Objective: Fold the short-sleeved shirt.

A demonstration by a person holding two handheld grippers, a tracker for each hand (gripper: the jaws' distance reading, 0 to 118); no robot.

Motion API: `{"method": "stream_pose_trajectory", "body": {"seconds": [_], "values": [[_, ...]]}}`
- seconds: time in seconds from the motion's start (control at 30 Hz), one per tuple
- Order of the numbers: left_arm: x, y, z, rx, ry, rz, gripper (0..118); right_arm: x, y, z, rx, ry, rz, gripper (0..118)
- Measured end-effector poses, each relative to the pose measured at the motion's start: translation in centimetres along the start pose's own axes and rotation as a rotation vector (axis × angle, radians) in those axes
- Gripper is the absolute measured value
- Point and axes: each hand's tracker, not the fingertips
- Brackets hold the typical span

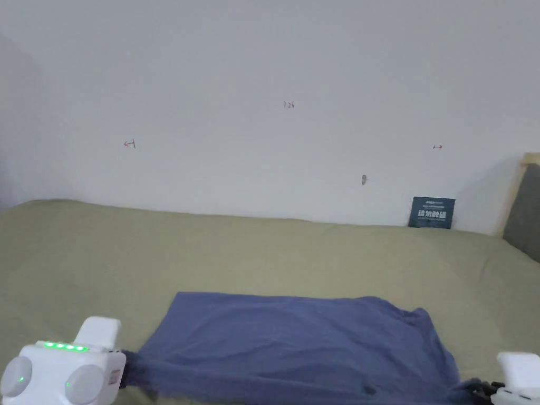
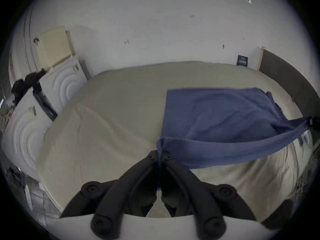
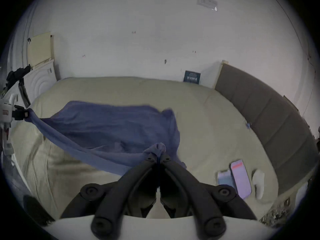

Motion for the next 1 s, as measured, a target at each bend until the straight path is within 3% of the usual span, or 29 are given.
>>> {"method": "stream_pose_trajectory", "body": {"seconds": [0.07,0.23,0.6,0.63,0.67,0.7,0.73,0.77,0.8,0.9,1.0], "values": [[-0.6,-3.4,1.2,-0.026,-0.028,0.059,2,0.3,-3.1,1.7,-0.013,0.015,-0.04,1],[-1.5,-9.6,3.9,-0.045,-0.036,0.049,2,1.1,-8.7,5.2,-0.026,0.039,-0.122,1],[-1.3,-13.9,7.1,-0.077,-0.068,0.063,3,1.0,-14.2,6.6,-0.086,0.057,-0.1,1],[-1.2,-13.9,7.0,-0.076,-0.066,0.063,10,1.0,-14.3,6.4,-0.082,0.058,-0.107,2],[-1.2,-14.0,7.0,-0.072,-0.058,0.064,43,0.9,-14.3,6.6,-0.074,0.057,-0.116,24],[-1.3,-14.1,7.1,-0.068,-0.067,0.07,82,1.0,-14.2,6.6,-0.073,0.056,-0.132,62],[-1.3,-14.2,7.3,-0.071,-0.077,0.082,111,1.1,-14.0,6.4,-0.09,0.047,-0.143,104],[-1.4,-14.4,7.5,-0.076,-0.076,0.089,115,1.2,-13.9,6.3,-0.117,0.051,-0.159,115],[-1.5,-14.5,8.0,-0.061,-0.081,0.094,115,1.5,-14.5,7.5,-0.105,0.037,-0.163,111],[-2.0,-14.4,9.4,-0.037,-0.08,0.115,115,1.2,-14.9,10.6,-0.085,-0.002,-0.156,112],[-2.7,-14.2,10.6,-0.018,-0.087,0.162,109,1.7,-12.8,8.2,-0.074,-0.023,-0.17,112]]}}
